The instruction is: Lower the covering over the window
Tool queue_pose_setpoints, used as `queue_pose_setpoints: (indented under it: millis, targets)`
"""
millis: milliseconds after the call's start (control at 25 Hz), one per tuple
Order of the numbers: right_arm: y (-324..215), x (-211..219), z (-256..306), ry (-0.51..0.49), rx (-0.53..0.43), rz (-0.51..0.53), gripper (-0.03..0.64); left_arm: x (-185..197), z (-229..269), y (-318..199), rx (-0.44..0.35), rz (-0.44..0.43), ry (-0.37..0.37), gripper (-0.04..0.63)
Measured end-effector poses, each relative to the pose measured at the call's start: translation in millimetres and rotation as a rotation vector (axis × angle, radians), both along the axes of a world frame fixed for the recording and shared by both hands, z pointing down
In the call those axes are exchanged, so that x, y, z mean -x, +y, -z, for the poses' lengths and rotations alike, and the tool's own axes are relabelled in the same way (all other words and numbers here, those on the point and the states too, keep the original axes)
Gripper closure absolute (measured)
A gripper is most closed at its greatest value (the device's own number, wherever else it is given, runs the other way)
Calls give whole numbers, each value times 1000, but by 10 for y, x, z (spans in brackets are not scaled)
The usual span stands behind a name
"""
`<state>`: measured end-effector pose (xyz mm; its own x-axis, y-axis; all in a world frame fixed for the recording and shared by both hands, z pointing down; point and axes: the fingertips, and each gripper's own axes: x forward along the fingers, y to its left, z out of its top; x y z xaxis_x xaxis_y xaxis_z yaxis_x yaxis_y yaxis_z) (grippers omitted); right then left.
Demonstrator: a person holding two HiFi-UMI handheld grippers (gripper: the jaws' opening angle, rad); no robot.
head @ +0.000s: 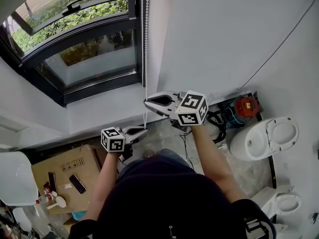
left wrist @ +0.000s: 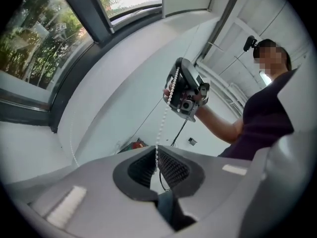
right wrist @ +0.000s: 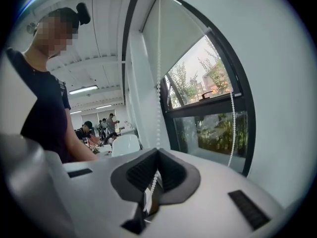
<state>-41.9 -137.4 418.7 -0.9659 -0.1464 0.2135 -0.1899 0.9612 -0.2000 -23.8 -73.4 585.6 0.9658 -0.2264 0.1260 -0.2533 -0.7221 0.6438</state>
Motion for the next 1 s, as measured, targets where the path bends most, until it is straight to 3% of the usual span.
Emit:
queue_pose_setpoints:
  millis: [320, 520, 600, 840, 1000]
  targets:
    - [38, 52, -280, 26, 58, 20, 604, 33, -206, 70, -49, -39, -151, 574]
    - [106, 55, -428, 39, 80, 39, 604, 175, 116, -59, -118, -10, -89, 566]
    - [105, 51, -443, 37, 81, 40, 604, 261, 387, -190, -185, 16, -70, 535]
    - [115, 46, -487, 44, 83, 50, 604, 344, 1337, -495, -413, 71, -40, 525]
    - [235, 34, -785, 181, 28, 83, 604, 249, 1752, -577, -505, 64, -7, 525]
